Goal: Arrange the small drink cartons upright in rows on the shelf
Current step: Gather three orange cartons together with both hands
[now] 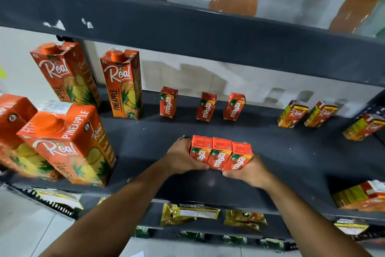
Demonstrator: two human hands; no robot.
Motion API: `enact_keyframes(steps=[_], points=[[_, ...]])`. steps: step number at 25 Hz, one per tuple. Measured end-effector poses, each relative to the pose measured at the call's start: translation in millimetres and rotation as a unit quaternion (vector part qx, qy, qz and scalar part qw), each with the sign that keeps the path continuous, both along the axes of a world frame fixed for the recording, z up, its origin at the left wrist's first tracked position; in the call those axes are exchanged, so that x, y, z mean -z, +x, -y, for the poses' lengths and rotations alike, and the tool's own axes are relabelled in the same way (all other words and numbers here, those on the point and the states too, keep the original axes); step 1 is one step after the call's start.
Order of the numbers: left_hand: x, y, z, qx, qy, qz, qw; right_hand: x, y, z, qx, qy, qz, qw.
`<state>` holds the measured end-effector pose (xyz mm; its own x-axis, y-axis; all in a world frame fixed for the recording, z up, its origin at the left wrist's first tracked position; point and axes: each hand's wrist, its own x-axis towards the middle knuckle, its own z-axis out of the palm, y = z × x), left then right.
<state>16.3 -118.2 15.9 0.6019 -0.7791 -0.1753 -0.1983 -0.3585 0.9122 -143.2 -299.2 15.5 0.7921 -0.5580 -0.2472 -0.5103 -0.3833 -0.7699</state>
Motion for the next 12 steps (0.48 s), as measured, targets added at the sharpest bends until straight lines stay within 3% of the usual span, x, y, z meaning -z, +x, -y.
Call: enact_keyframes(steps=[4, 12], points=[[4, -19, -43, 0.046, -0.043, -0.022, 0.998, 13, -15, -35, -0.01, -0.011, -0.007, 1.0], [14, -25, -64, 0.023, -0.036, -0.039, 0.998, 9, -22, -56, -0.038, -0.01, 0.005, 0.999]])
